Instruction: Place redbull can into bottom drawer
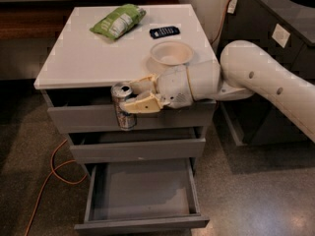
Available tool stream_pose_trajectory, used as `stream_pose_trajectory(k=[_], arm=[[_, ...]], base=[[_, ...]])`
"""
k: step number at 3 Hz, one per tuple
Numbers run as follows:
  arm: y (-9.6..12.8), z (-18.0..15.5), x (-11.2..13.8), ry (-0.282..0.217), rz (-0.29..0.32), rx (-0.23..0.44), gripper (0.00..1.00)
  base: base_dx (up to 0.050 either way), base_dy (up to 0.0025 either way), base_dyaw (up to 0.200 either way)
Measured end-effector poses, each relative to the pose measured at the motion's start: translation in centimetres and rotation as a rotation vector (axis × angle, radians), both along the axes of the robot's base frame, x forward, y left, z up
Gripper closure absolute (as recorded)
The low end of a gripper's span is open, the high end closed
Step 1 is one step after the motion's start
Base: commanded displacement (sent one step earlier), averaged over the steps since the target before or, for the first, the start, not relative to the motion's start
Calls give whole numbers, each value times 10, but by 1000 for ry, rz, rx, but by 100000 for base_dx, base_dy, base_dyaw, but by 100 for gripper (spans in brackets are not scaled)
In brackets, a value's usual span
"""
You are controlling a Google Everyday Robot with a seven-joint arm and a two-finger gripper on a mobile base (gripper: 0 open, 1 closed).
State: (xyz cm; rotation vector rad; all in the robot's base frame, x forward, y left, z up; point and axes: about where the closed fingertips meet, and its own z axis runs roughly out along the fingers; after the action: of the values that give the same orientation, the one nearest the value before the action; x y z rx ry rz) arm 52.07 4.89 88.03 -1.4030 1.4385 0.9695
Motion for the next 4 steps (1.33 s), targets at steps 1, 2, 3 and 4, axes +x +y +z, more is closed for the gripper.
stream_pose_trajectory(k=[1,2,3,4], arm=[[-7,-10,1,4,-41,-30,100],[-26,-24,0,-4,-100,-46,100],[-50,-48,-4,-17,-140,-43,100],[-87,-91,-4,-37,-172,-37,100]], base=[[0,0,0],[0,0,0],[0,0,0],[0,0,0]])
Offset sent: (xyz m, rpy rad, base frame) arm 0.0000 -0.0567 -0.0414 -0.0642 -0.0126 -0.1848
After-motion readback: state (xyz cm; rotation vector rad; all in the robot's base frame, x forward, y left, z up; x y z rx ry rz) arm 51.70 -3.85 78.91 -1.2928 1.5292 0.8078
